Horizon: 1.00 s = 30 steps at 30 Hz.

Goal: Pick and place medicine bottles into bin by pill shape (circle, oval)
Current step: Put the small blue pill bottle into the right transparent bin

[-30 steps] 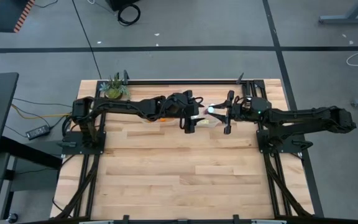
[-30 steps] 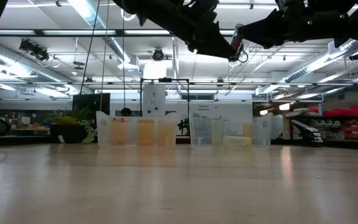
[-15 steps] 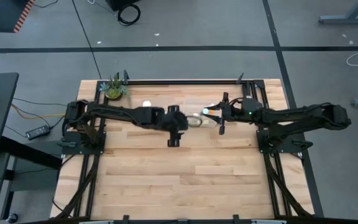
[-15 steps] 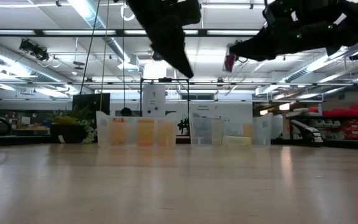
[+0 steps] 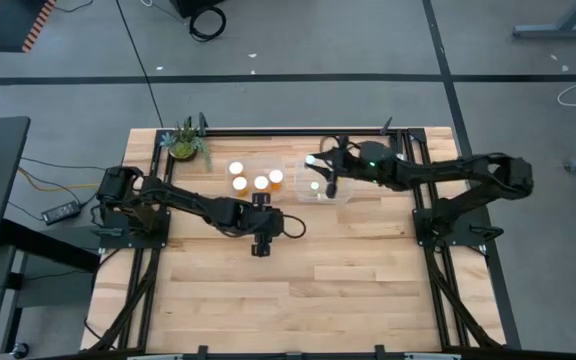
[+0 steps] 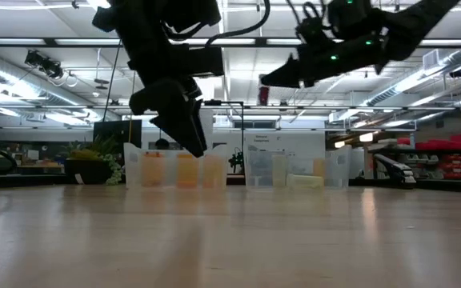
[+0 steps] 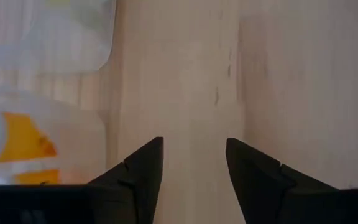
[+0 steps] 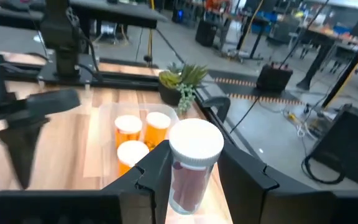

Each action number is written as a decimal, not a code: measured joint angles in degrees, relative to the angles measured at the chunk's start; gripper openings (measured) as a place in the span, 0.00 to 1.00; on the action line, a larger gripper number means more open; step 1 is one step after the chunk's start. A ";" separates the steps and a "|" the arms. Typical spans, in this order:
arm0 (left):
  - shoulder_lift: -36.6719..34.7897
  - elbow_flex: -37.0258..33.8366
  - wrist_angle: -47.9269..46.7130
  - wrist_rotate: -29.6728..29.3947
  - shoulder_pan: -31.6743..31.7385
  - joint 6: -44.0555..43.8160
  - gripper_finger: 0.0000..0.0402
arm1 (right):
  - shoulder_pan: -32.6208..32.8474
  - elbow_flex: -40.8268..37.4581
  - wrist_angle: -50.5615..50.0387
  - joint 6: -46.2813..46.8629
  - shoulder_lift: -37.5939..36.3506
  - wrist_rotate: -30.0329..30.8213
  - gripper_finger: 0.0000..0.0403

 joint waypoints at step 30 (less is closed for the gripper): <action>-33.08 -33.73 28.57 -7.42 -6.29 -4.92 0.43 | -5.85 7.80 -4.81 8.17 16.50 -3.01 0.33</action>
